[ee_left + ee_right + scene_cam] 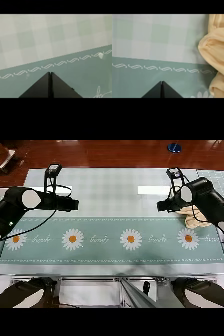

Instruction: Fold the shirts.

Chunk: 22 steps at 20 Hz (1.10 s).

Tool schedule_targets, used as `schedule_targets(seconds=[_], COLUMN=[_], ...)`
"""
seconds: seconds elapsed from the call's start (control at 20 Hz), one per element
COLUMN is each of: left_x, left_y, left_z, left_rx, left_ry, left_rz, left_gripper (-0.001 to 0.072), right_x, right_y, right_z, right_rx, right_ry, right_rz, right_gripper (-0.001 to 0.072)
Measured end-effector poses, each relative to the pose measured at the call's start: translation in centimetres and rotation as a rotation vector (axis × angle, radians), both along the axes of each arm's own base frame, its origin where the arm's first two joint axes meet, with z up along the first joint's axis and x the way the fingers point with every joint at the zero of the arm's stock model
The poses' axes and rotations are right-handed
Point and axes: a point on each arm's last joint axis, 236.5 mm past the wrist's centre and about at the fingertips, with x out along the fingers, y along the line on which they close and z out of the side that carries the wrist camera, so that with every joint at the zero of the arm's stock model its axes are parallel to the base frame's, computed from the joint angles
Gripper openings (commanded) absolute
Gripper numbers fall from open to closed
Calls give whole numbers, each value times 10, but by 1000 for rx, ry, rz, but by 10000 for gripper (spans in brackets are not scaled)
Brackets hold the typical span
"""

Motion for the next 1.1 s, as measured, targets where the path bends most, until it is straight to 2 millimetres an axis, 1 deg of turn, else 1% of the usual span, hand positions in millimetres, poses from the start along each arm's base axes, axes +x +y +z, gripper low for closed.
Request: schedule_targets(seconds=[0.6,0.8,0.95,1.0,1.05,1.1], left_x=[0,1,13,18,23,30], left_y=[0,0,-2,-3,-3,-4], left_z=[0,0,7,11,14,17], left_rx=[0,-1,-16,-23,-29,-36], left_ry=[0,-4,-59,-84,-110,-137], left_rz=[0,1,11,16,20,25], left_gripper=[18,18,19,52,268,496], right_x=[2,23,43,51,60,69], right_y=[1,9,18,21,24,22], right_z=[1,9,19,24,30,36], right_rx=[3,33,63,75,78,68], right_ry=[-10,-103,-196,-239,-284,-330], right_rz=[2,23,44,54,67,78], right_gripper=[24,24,27,119,328,353])
